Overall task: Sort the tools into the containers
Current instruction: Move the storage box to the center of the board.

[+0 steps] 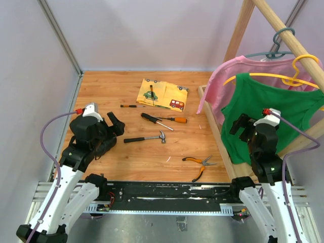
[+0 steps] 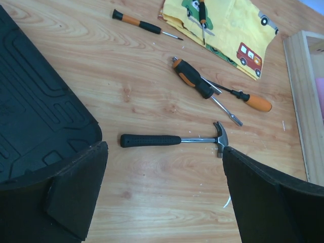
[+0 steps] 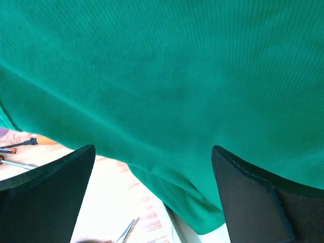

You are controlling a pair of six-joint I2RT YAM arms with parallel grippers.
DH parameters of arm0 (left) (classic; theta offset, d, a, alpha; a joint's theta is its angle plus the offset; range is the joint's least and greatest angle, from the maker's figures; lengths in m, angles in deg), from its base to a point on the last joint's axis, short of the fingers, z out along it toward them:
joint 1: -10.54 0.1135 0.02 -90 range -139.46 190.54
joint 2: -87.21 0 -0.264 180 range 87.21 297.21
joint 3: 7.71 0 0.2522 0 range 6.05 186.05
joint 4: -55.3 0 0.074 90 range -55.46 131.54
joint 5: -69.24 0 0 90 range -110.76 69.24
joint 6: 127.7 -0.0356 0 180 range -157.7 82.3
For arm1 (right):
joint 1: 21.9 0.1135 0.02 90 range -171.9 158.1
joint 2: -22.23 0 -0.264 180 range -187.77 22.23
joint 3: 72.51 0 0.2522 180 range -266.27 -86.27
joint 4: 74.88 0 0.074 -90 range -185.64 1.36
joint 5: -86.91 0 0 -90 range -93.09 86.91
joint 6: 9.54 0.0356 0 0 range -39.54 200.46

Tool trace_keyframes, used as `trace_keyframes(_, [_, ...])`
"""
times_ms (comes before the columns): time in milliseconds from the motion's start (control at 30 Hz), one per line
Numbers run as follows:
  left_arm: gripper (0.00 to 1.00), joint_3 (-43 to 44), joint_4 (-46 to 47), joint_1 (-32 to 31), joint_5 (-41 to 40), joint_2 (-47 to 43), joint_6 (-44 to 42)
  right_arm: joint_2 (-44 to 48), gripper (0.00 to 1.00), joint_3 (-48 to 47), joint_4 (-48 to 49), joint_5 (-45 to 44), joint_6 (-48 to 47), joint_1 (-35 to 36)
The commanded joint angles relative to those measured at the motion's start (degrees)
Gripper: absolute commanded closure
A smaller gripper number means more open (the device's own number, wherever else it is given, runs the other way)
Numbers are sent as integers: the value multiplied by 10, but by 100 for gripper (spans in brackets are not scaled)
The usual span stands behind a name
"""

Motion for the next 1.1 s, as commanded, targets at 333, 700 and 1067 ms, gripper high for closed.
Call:
trace_keyframes(333, [1, 31, -5, 32, 31, -19, 4, -96, 1, -77, -74, 108, -38, -54])
trace_keyframes(700, [1, 26, -11, 35, -8, -12, 48, -153, 1, -43, -66, 194, 1, -59])
trace_keyframes(1067, [1, -20, 41, 37, -123, 21, 89, -193, 1, -8, -33, 232, 6, -43])
